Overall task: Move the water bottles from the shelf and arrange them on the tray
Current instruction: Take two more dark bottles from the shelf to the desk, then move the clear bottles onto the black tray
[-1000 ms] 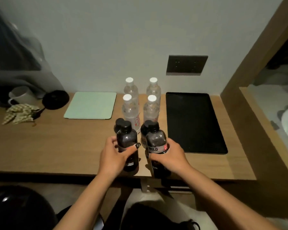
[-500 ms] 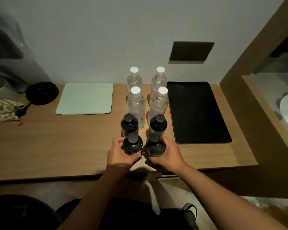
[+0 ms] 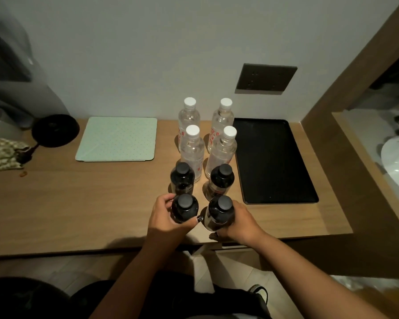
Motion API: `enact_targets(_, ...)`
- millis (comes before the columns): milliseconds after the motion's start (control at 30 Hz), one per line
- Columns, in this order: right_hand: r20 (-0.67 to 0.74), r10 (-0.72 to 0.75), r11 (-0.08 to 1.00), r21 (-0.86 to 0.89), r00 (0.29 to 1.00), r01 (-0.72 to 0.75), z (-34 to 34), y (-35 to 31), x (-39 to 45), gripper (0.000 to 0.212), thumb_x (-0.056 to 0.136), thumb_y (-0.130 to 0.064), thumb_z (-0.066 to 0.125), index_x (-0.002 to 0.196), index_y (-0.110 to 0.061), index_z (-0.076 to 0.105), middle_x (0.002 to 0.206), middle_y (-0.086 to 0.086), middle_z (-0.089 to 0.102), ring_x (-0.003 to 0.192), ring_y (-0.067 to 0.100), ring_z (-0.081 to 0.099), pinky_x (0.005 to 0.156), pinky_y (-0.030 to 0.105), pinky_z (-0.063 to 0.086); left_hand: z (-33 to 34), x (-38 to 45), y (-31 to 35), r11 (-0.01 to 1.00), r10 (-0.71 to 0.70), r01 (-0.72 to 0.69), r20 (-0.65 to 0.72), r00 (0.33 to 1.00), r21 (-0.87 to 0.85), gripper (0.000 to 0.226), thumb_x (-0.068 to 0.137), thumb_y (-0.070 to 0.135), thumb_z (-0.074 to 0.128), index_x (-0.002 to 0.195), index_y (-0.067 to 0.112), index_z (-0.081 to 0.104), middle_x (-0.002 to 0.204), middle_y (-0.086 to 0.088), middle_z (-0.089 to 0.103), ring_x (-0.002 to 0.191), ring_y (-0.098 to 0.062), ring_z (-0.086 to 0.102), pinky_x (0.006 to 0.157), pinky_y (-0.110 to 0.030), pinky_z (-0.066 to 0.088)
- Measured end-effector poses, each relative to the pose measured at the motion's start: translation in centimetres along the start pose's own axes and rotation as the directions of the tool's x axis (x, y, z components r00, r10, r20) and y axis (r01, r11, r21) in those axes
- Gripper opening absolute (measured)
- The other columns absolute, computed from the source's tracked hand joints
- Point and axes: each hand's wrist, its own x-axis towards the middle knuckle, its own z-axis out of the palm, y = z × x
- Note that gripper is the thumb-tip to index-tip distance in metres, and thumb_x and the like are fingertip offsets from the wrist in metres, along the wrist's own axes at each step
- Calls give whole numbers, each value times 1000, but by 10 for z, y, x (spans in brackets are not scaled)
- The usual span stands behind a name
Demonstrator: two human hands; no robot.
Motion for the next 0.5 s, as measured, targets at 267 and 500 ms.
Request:
enact_targets(267, 105, 103, 991, -96, 989, -93, -67, -20, -14, 67, 78, -17, 75, 137, -18, 43, 130, 3, 56, 110, 17, 56, 89, 27, 50, -17, -10, 64, 984, 175, -176, -109, 979, -3, 56, 80, 26, 74, 126, 33, 43, 128, 12, 43, 117, -9, 43, 101, -30, 38)
enact_targets(500, 99, -73, 996, -36, 992, 77, -123, -59, -37, 51, 84, -25, 69, 131, -23, 49, 108, -3, 61, 97, 12, 62, 90, 32, 53, -6, 2, 117, 942, 333, -335, -206, 920, 26, 34, 87, 21, 64, 117, 31, 51, 121, 16, 51, 111, 4, 49, 101, -22, 39)
